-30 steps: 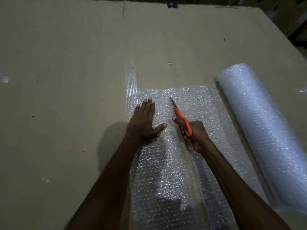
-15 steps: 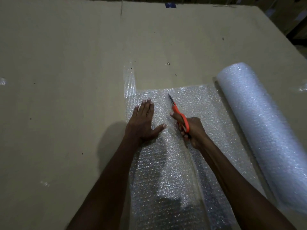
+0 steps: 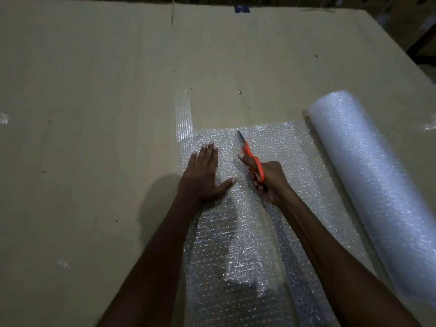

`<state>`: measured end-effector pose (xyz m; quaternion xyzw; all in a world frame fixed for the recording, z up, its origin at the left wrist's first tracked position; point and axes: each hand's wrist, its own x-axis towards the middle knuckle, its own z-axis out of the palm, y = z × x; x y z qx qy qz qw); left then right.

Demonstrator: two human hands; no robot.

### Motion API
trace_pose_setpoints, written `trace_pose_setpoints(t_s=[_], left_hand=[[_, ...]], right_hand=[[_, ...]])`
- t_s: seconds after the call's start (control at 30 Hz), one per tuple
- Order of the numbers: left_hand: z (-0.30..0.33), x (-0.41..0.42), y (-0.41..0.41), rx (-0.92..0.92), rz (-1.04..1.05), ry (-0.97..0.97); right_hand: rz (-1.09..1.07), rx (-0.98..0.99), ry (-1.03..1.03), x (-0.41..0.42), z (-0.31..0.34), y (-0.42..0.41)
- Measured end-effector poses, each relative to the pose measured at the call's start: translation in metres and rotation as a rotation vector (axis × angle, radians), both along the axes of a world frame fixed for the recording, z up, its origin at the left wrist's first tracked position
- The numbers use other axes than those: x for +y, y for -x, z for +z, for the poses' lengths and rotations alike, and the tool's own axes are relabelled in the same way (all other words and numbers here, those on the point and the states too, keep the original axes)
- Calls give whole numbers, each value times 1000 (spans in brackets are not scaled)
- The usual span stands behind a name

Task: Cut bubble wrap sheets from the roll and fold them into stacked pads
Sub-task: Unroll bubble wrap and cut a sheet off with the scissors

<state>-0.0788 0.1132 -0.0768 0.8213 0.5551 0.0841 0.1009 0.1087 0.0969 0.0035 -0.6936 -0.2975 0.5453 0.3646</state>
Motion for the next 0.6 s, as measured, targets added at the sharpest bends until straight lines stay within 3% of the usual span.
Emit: trace_pose_setpoints(t_s=[0.6], left_hand=[[3,0,1,14,-8,1]], right_hand=[[-11,53,-12,12,-4,0]])
